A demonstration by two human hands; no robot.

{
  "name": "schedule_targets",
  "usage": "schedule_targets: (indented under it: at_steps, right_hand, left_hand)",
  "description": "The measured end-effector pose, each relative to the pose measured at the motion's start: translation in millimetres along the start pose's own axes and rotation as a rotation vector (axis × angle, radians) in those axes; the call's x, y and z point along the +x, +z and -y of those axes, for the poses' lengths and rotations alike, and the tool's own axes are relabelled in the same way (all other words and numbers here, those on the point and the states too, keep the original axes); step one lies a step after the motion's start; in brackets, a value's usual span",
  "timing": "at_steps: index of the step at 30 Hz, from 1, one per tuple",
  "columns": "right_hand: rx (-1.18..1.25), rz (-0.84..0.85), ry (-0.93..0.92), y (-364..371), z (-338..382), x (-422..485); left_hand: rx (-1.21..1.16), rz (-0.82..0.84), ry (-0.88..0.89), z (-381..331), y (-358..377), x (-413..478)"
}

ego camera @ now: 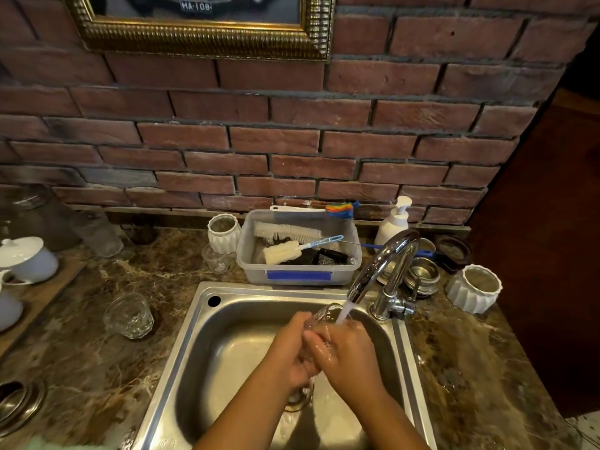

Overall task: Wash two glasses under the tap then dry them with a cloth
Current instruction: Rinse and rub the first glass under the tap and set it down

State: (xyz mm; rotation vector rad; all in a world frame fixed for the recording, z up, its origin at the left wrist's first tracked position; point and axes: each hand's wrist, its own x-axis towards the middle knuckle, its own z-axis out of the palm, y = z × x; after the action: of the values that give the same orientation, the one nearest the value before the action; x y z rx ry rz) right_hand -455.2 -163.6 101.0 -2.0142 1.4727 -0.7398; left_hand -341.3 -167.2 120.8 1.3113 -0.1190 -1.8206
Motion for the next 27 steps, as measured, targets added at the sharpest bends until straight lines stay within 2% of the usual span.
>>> schedule_targets:
  at_steps: [2,3,5,6,8,9,11,13,15,17,18,20,22,25,27]
  right_hand:
    - [0.378,-0.085,0.196,1,7,1]
    - [0.603,-0.118,0.364,0,12,4]
    - [1.062,-0.098,0.732,-2,12,8]
    - [1.231,-0.082,0.855,-3,9,8]
    - [1.344,-0.039,0.905,-5,4,8]
    - [1.293,-0.037,0.860,-5,2,9]
    - [1.031,-0.104,0.686,-4,3,9]
    - [0.729,-0.172,0.434,-7,10,10]
    - [0.315,-0.138,0.141,-6,5,6]
    - [-0.069,-0.055,-0.016,-2,-2,3]
    - [-0.092,-0.060,-0.022,2,-5,2]
    - [0.133,-0.107,0.074,5,-2,1]
    - [0.544,-0.131,0.315,6,5,5]
    - [1.191,-0.050,0.791,-1,6,11]
    - [1.411,-0.016,0.928,-5,2,10]
  left_hand:
    - [0.236,-0.153,0.253,8,4,5]
    - [0.389,-0.197,0.435,11,6,6]
    - [0.756,-0.200,0.819,16,0,9]
    - [0.959,-0.182,0.961,18,-6,11]
    - [1.187,-0.117,1.090,17,-15,15]
    - [1.166,-0.084,1.090,16,-16,16]
    - [0.937,-0.087,0.927,12,-7,13]
    - [0.551,-0.138,0.518,4,8,5]
    - [0.135,-0.057,0.088,-1,11,0]
    - [-0.074,0.076,-0.081,-6,4,-5]
    - [-0.083,0.087,-0.083,-5,2,-4]
    - [0.062,-0.022,0.065,1,2,3]
    - [0.377,-0.149,0.375,6,4,8]
    - [0.898,-0.150,0.897,14,-7,13]
    - [1.137,-0.108,1.076,15,-17,17]
